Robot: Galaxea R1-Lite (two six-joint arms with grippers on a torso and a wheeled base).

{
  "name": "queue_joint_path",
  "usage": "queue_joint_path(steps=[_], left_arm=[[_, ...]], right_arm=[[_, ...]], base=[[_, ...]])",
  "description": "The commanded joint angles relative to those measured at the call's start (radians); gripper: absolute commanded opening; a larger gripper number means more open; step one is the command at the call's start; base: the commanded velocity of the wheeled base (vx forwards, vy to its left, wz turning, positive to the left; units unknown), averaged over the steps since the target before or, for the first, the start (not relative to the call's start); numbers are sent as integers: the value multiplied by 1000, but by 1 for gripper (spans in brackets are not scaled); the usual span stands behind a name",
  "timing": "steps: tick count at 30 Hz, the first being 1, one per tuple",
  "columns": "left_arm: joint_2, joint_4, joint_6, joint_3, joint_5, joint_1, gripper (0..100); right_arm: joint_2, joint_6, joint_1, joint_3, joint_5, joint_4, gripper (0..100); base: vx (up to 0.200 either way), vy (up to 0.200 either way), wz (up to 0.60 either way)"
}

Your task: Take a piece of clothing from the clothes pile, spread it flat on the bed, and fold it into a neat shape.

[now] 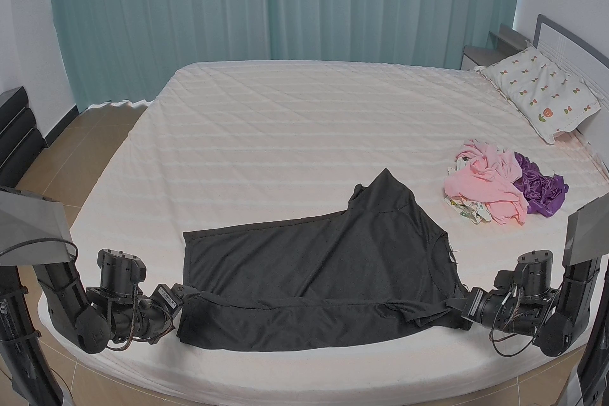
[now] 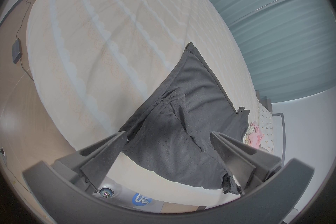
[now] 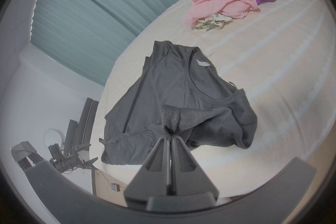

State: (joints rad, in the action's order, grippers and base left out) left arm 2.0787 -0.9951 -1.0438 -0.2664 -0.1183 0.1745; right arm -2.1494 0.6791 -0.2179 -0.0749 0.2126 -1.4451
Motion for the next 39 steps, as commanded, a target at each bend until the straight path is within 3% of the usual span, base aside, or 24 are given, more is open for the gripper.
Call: queue_joint_path(steps=[1,6,7,15,29,35,39], left_arm=[[1,0,1,1,0,0,100],[1,0,1,1,0,0,100],[1,0,-1,1,0,0,100],[1,0,-1,-1,0,0,100],[1,0,-1,-2,0,0,100],[3,0,1,-4,0,0,100],[6,0,1,-4,2,0,100]], right_arm=[[-30,-20,8,15,2,0,0],[-73,-90,20,46,4,-3,0],[-87,-112,23,53,4,-5,100],[-101,-144,45,72,44,-31,100],[-202,-125,146,-5,50,-118,100],[-210,-21,143,-62,53,-118,100],[-227,-9,129,-80,53,-118,100]], base=[[0,0,0],[0,0,0],[0,0,0],[0,0,0],[0,0,0],[0,0,0],[0,0,0]])
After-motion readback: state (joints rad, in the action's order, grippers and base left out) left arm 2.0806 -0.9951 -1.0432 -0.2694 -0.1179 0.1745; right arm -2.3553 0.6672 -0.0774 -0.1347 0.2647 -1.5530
